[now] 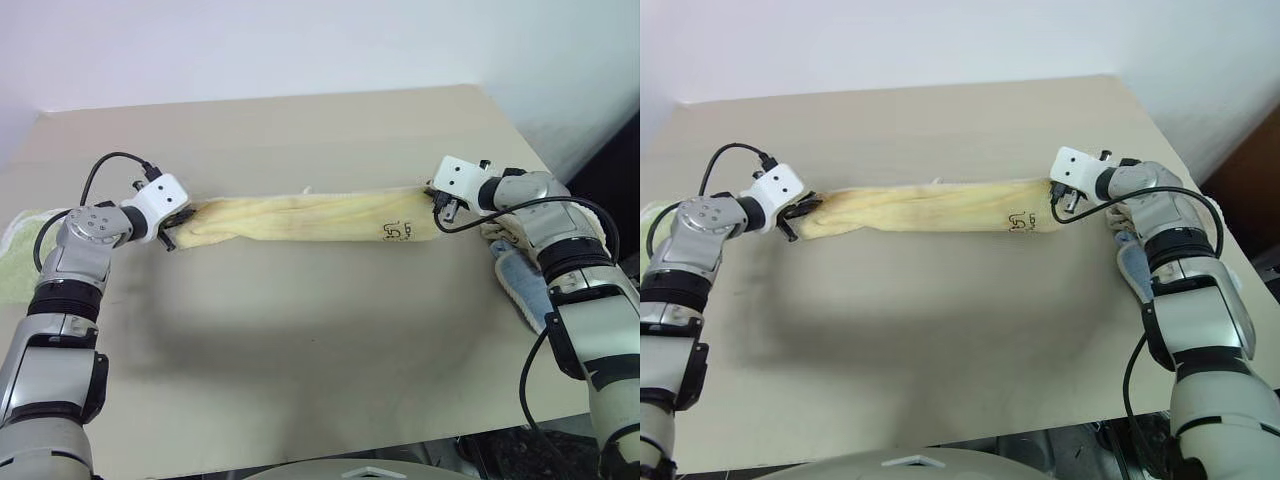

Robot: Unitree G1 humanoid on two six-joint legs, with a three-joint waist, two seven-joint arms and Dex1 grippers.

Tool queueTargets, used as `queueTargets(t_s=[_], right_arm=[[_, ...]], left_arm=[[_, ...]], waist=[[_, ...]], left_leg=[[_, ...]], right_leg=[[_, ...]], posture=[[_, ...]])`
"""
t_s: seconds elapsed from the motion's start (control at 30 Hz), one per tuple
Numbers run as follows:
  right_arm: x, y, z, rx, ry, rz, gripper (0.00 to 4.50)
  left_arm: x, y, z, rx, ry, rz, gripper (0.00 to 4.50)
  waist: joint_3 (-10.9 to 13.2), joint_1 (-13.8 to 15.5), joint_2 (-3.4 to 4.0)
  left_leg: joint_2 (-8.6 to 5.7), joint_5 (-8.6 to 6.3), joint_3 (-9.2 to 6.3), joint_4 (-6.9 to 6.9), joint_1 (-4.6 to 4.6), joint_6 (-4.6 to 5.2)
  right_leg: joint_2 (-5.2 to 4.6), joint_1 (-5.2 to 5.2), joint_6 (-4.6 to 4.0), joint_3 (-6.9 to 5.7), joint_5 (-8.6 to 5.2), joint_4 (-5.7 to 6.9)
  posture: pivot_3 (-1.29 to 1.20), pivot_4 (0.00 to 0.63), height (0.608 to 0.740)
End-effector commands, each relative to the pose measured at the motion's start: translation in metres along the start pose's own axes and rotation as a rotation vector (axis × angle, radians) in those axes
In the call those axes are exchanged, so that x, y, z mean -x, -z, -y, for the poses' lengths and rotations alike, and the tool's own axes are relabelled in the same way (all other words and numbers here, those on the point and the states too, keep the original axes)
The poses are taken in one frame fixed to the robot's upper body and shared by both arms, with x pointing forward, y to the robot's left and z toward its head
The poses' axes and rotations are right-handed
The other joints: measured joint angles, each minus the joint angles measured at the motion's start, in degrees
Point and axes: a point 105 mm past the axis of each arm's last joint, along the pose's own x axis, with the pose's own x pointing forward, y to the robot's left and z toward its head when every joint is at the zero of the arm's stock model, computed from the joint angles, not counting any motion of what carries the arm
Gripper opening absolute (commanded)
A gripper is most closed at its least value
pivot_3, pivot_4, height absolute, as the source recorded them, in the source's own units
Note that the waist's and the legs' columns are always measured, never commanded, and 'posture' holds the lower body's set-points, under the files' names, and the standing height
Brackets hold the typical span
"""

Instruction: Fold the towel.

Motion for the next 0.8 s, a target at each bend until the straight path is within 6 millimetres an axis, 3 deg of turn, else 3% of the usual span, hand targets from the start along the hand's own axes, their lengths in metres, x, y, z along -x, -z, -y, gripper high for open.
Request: queueTargets(t_s=[0.03, 0.23, 0.27, 0.33, 0.47, 0.6, 0.8], right_arm=[[0.007, -0.012, 0.016, 0.045, 0.063, 0.052, 2.27], [0.02, -0.008, 0.026, 0.127, 0.138, 0.05, 4.35], [0.024, -0.008, 0.029, 0.124, 0.155, 0.054, 4.46], [0.034, -0.008, 0.037, 0.095, 0.193, 0.074, 4.46], [0.058, -0.009, 0.047, -0.192, 0.255, 0.165, 4.46], [0.066, -0.016, 0.01, -0.584, 0.106, 0.243, 4.46], [0.07, -0.021, -0.044, -1.193, -0.066, 0.25, 4.46]], left_arm=[[0.01, -0.005, -0.007, 0.009, -0.012, 0.043, 2.3], [0.022, -0.005, -0.015, 0.025, -0.062, 0.055, 4.39], [0.025, -0.006, -0.018, 0.048, -0.077, 0.069, 4.48], [0.032, -0.012, -0.026, 0.085, -0.115, 0.113, 4.48], [0.051, -0.01, -0.038, 0.115, -0.19, 0.138, 4.48], [0.058, -0.006, -0.038, 0.107, -0.218, 0.133, 4.48], [0.047, -0.031, -0.017, 0.1, -0.117, 0.238, 4.48]], waist=[[0.0, -0.03, 0.0], [0.0, 0.02, 0.0], [0.0, 0.06, 0.0], [0.0, 0.17, 0.0], [0.0, 0.17, 0.0], [-0.02, 0.3, -0.02], [-0.02, 0.61, -0.02]], left_leg=[[0.01, 0.0, 0.0, 0.0, 0.01, 0.0], [0.02, 0.0, -0.02, 0.0, 0.02, 0.0], [0.02, 0.0, -0.02, 0.0, 0.02, 0.0], [0.02, 0.0, -0.03, 0.0, 0.02, 0.0], [0.04, -0.01, -0.05, 0.01, 0.01, 0.02], [0.09, -0.01, -0.13, 0.01, 0.13, 0.02], [0.23, -0.03, -0.25, 0.27, 0.06, 0.02]], right_leg=[[0.0, 0.0, 0.0, 0.0, 0.0, 0.01], [0.0, 0.0, 0.0, 0.0, 0.0, 0.03], [0.0, 0.0, 0.0, 0.0, 0.0, 0.03], [-0.01, 0.0, 0.0, 0.0, 0.0, 0.02], [-0.02, 0.03, 0.0, 0.0, 0.0, 0.01], [-0.02, 0.13, 0.0, -0.04, 0.0, 0.04], [-0.08, 0.14, -0.07, -0.06, 0.01, 0.04]], posture=[[0.0, 0.15, 0.728], [0.0, 0.15, 0.728], [0.0, 0.15, 0.728], [0.0, 0.15, 0.728], [0.0, 0.15, 0.728], [0.0, 0.15, 0.728], [0.0, 0.15, 0.728]])
